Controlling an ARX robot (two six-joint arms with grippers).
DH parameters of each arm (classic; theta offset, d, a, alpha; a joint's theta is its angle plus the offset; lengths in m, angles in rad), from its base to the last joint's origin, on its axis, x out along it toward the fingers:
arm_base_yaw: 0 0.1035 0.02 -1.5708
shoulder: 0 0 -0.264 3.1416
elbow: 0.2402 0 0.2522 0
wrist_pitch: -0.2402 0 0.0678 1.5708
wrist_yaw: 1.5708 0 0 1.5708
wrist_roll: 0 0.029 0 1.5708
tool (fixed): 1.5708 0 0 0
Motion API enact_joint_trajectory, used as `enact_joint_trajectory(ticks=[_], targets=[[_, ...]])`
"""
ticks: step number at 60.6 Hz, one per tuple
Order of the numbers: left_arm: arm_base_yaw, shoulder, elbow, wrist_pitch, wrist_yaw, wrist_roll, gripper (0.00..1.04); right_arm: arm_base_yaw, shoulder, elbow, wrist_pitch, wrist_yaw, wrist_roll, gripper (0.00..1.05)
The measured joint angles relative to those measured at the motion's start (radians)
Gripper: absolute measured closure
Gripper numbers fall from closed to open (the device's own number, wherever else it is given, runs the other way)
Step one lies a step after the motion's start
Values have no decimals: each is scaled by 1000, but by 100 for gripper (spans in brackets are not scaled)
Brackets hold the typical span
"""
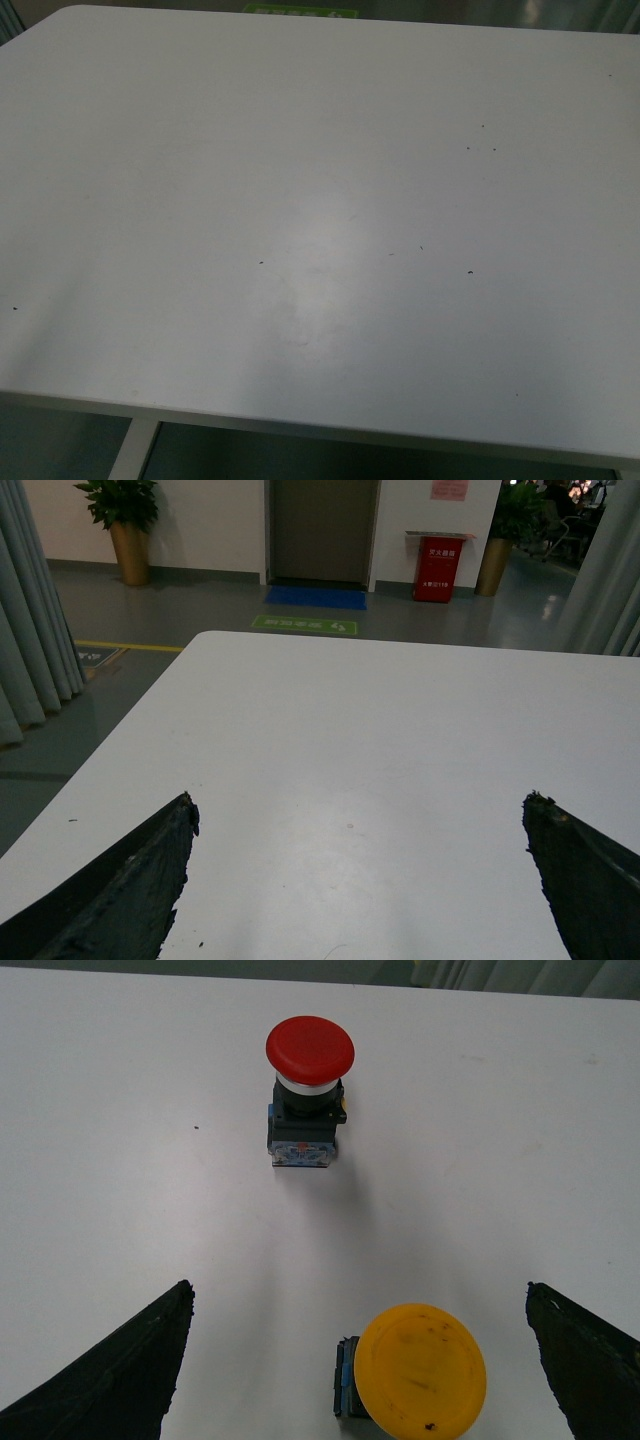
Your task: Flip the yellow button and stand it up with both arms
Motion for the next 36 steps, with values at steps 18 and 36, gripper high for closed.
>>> enact_joint_trajectory(ticks=[18, 36], targets=[[0, 0, 0, 0, 0, 0, 7, 0, -140, -118, 66, -119, 93, 7], [0, 0, 0, 0, 0, 0, 7, 8, -463, -427, 318, -244, 309, 13]])
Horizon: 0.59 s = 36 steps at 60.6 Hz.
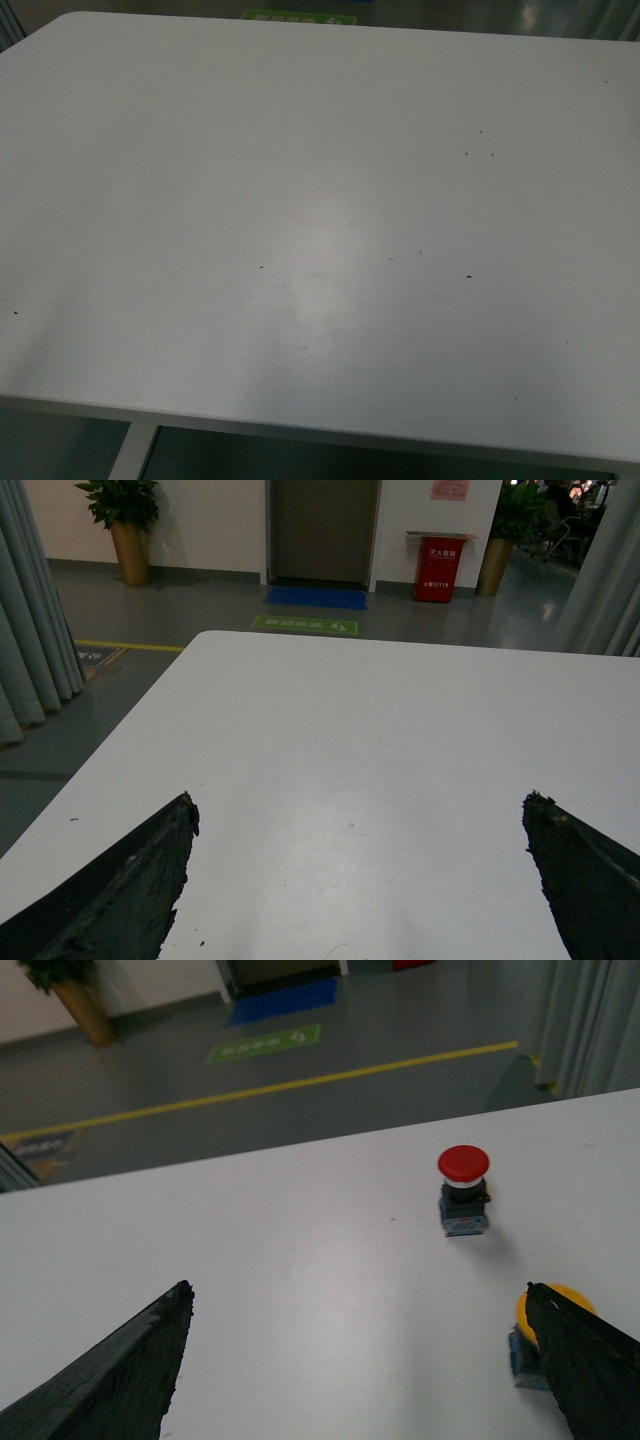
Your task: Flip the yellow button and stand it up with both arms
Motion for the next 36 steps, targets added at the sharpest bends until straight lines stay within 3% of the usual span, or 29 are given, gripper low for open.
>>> enact_joint_trajectory(ticks=[4, 8, 14, 26, 36], targets=[[0, -2, 0, 0, 0, 0, 7, 16, -19, -97, 186, 48, -71, 26], [0, 0, 0, 0, 0, 0, 7, 37, -45, -180, 264, 66, -113, 37], [0, -1, 0, 0, 0, 0, 7, 67, -108, -278, 298, 86, -140, 53], [0, -1, 0, 0, 0, 0, 7, 137, -298, -483, 316, 159, -164, 102], [0, -1, 0, 0, 0, 0, 7, 169, -402, -560, 291, 182, -162, 101]])
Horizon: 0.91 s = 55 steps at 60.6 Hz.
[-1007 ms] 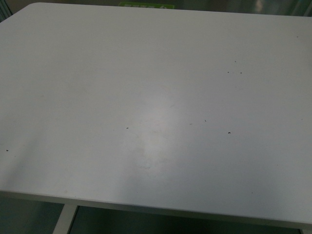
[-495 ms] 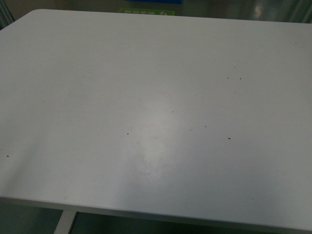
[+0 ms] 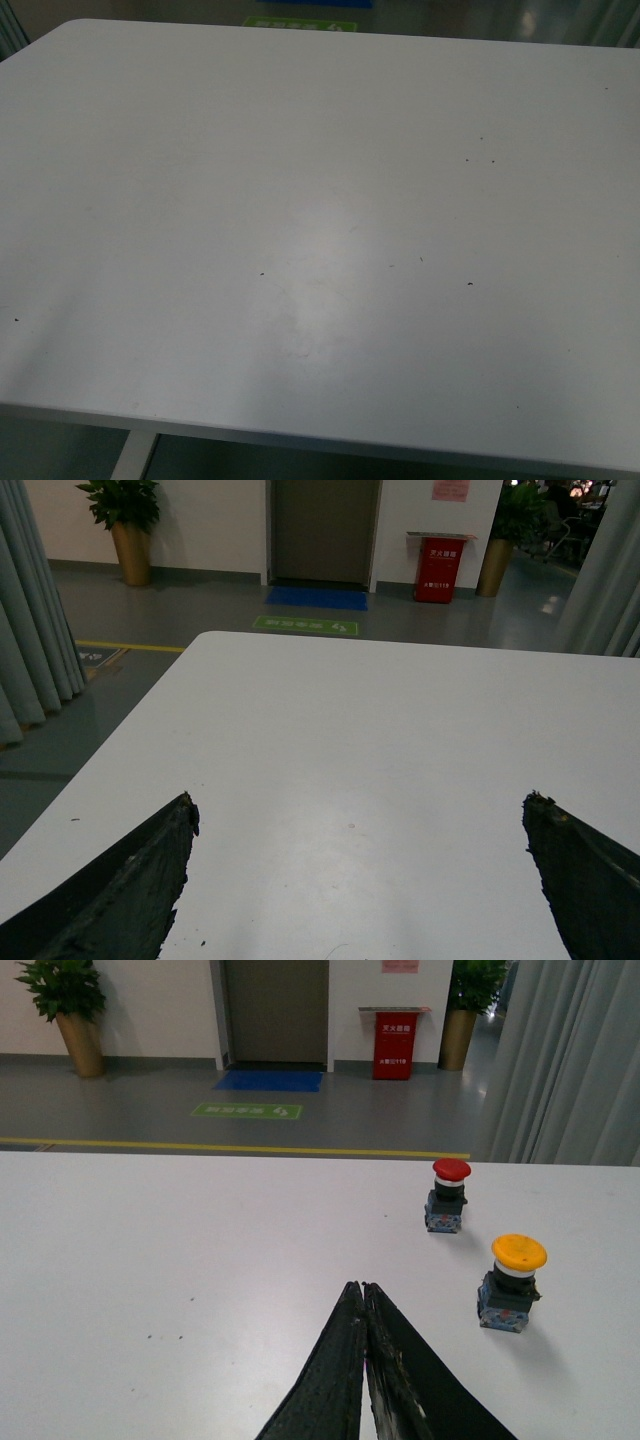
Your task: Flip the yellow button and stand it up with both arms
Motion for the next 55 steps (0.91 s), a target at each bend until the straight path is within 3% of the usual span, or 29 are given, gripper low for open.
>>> enact_joint_trajectory(ticks=[17, 26, 55], targets=[[0, 0, 0, 0, 0, 0, 7, 92, -192, -95, -100, 88, 0, 101], [0, 0, 0, 0, 0, 0, 7, 92, -248, -145, -88, 94, 0, 101], [0, 0, 0, 0, 0, 0, 7, 93, -599, -180, -407, 94, 0, 101]])
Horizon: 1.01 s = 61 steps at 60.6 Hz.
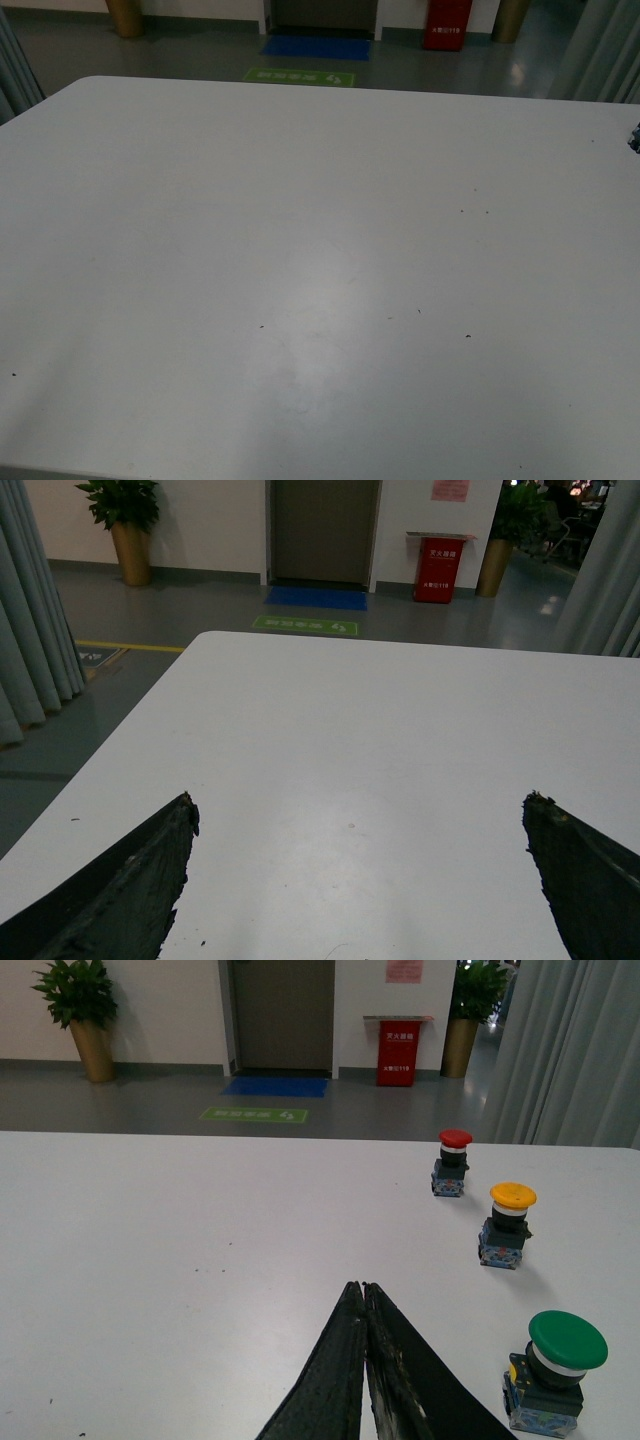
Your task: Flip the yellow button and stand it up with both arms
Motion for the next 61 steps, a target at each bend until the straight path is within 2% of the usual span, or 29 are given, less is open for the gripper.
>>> enact_joint_trajectory(ticks=[18, 46, 52, 61], targets=[[0, 0, 0, 0, 0, 0, 7, 0, -154, 0, -147, 0, 0, 101], [0, 0, 0, 0, 0, 0, 7, 0, -295, 0, -289, 0, 0, 101], [0, 0, 0, 0, 0, 0, 7, 0, -420, 0, -449, 0, -1, 101], [0, 0, 0, 0, 0, 0, 7, 0, -459, 1, -459, 0, -1, 101]])
